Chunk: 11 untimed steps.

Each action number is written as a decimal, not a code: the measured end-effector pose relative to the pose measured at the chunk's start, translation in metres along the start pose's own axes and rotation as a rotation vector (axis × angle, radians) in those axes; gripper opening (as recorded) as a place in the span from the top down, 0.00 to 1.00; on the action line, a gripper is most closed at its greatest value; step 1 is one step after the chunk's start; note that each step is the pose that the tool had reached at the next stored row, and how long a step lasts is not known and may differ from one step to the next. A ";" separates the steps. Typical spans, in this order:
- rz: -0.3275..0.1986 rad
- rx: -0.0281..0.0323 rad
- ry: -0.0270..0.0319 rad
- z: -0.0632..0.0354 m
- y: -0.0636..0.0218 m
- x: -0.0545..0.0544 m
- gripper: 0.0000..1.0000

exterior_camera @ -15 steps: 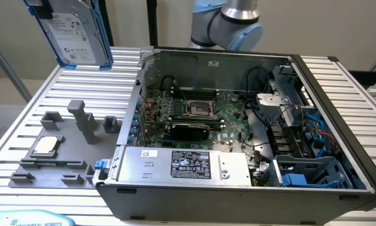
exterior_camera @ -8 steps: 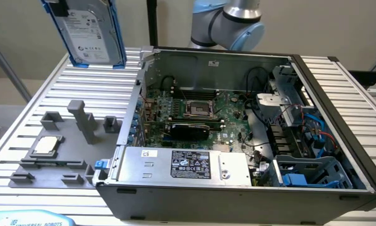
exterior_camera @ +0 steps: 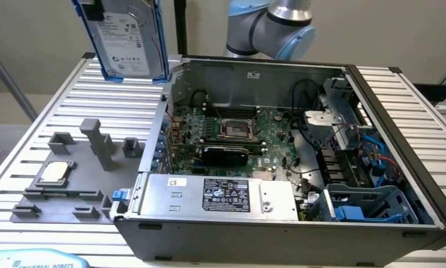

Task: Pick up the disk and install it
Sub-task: 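Pick up the disk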

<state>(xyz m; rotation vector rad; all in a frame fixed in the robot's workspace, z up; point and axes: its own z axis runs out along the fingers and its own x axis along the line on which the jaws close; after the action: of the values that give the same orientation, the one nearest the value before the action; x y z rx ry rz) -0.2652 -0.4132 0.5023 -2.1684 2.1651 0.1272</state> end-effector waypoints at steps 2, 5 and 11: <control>0.000 -0.0012 -0.0003 -0.0008 -0.0093 0.002 0.67; 0.000 -0.0034 -0.0005 -0.0018 -0.0227 0.006 0.67; 0.001 -0.0067 -0.0005 -0.0030 -0.0501 0.014 0.67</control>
<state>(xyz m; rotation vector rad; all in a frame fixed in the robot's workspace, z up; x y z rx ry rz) -0.2150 -0.4275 0.5034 -2.1709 2.1684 0.1352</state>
